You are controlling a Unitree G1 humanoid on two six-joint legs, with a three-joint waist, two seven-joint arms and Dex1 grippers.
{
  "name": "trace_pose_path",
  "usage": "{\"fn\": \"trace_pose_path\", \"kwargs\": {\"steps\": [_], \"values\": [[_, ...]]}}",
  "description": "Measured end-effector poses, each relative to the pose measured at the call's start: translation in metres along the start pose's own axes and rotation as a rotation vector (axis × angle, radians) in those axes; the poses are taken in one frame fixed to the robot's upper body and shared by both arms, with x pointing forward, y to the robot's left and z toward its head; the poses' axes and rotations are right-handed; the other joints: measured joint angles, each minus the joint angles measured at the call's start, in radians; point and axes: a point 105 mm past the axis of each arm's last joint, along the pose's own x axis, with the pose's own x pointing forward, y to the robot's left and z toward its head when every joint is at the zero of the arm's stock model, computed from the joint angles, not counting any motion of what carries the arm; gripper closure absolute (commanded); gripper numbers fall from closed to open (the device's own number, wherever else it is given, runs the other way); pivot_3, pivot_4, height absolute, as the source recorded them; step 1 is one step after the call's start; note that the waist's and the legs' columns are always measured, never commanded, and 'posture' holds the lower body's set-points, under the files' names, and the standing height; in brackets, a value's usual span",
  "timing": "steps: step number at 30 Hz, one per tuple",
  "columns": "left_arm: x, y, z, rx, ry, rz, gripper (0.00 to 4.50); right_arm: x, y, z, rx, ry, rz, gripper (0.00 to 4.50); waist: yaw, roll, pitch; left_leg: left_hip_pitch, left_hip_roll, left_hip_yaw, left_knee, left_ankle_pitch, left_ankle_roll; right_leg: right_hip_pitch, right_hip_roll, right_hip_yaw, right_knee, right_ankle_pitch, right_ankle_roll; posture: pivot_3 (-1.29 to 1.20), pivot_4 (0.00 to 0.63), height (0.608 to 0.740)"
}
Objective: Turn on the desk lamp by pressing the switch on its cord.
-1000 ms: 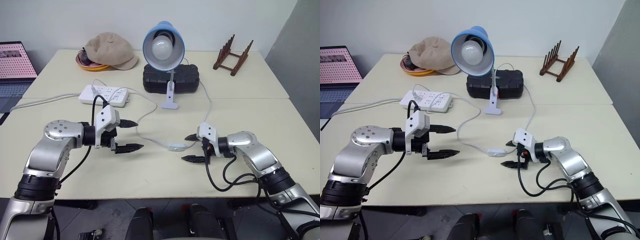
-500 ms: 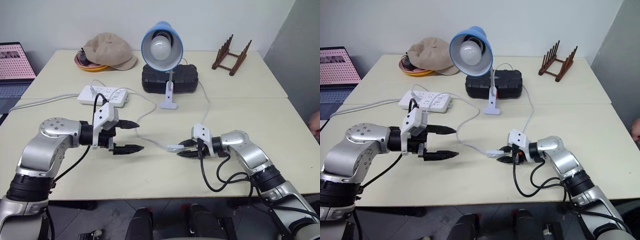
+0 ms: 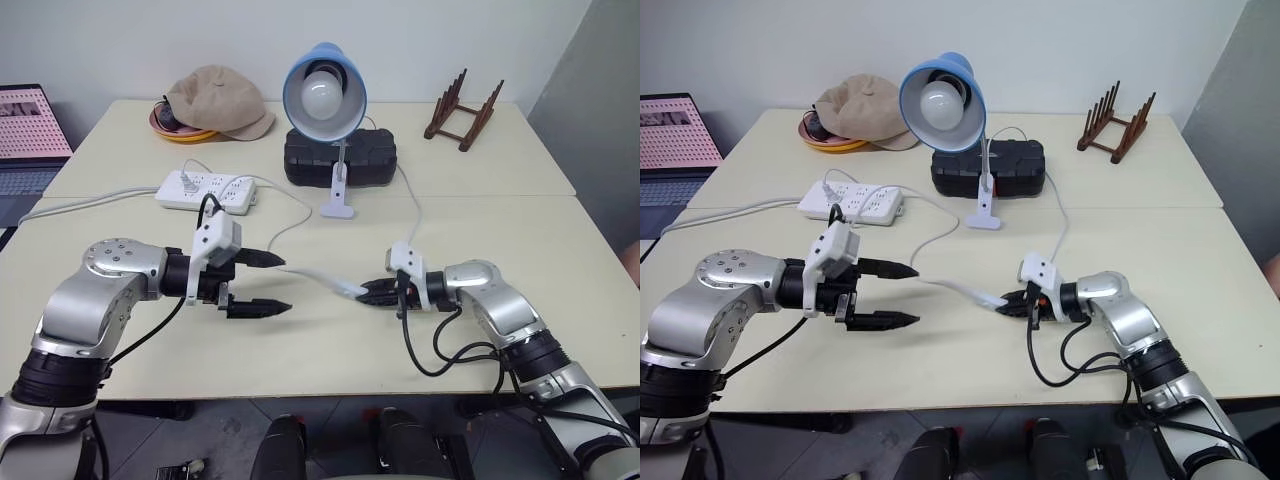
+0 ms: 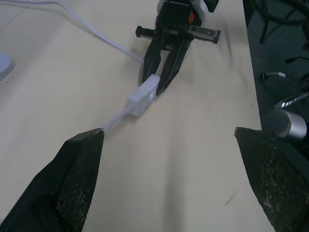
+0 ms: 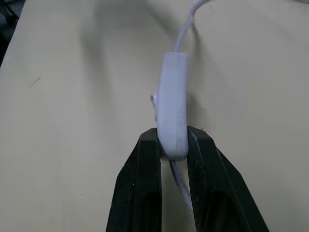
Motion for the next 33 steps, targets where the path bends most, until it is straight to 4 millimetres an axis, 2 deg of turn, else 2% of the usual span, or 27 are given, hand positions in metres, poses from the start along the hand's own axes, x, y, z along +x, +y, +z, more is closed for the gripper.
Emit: {"fn": "trace_pose_path", "kwargs": {"steps": [2, 5, 8, 10, 12, 16, 21, 33], "values": [[0.004, 0.003, 0.002, -0.092, -0.063, 0.032, 0.00, -0.010, -0.002, 0.020, 0.065, -0.086, -0.020, 4.13, 0.000, 0.000, 0.000, 0.000, 0.000, 0.000, 0.000, 0.000, 0.000, 0.000, 0.000, 0.000, 0.000, 0.000, 0.000, 0.00, 0.150, 0.740], [0.011, 0.004, 0.006, -0.214, -0.157, 0.072, 0.00, -0.024, -0.006, 0.040, 0.187, -0.198, -0.053, 4.13, 0.001, 0.000, 0.000, 0.000, 0.000, -0.001, 0.000, 0.000, 0.000, 0.000, 0.000, 0.000, 0.000, 0.000, 0.000, 0.00, 0.150, 0.740], [0.033, -0.010, 0.016, -0.352, -0.279, 0.017, 0.00, -0.038, -0.003, 0.056, 0.354, -0.317, -0.037, 4.13, 0.007, 0.000, 0.000, 0.000, 0.000, -0.001, 0.001, 0.000, 0.000, 0.001, -0.001, 0.000, 0.000, 0.001, -0.002, 0.00, 0.150, 0.740], [0.050, -0.024, 0.024, -0.448, -0.348, -0.042, 0.00, -0.047, 0.007, 0.065, 0.457, -0.360, 0.032, 4.13, 0.009, 0.000, 0.000, 0.000, 0.000, -0.001, 0.001, 0.000, 0.000, 0.001, -0.001, 0.000, 0.001, 0.002, -0.003, 0.00, 0.150, 0.740], [0.055, -0.029, 0.027, -0.495, -0.372, -0.067, 0.00, -0.050, 0.017, 0.070, 0.493, -0.371, 0.088, 4.13, 0.009, 0.000, 0.000, 0.000, 0.000, -0.001, 0.001, 0.000, 0.000, 0.001, 0.000, 0.000, 0.002, 0.001, -0.002, 0.00, 0.150, 0.740], [0.065, -0.047, 0.031, -0.604, -0.406, -0.191, 0.00, -0.057, 0.032, 0.072, 0.576, -0.381, 0.170, 4.13, 0.006, 0.000, 0.000, 0.003, -0.001, -0.001, 0.002, 0.000, 0.000, 0.001, 0.000, 0.000, 0.007, 0.000, -0.001, 0.00, 0.150, 0.740], [0.067, -0.057, 0.043, -0.637, -0.410, -0.284, 0.00, -0.059, 0.046, 0.075, 0.603, -0.365, 0.231, 4.13, 0.006, 0.000, 0.000, 0.004, -0.001, -0.001, 0.006, 0.000, 0.001, 0.001, 0.001, 0.001, 0.010, -0.001, -0.001, 0.00, 0.150, 0.740], [0.072, -0.054, 0.050, -0.664, -0.369, -0.338, 0.00, -0.066, 0.052, 0.068, 0.649, -0.365, 0.225, 4.13, 0.007, 0.000, 0.000, 0.000, -0.001, -0.001, 0.011, 0.000, 0.001, 0.000, 0.000, 0.001, 0.009, -0.001, -0.001, 0.00, 0.150, 0.740]]}}
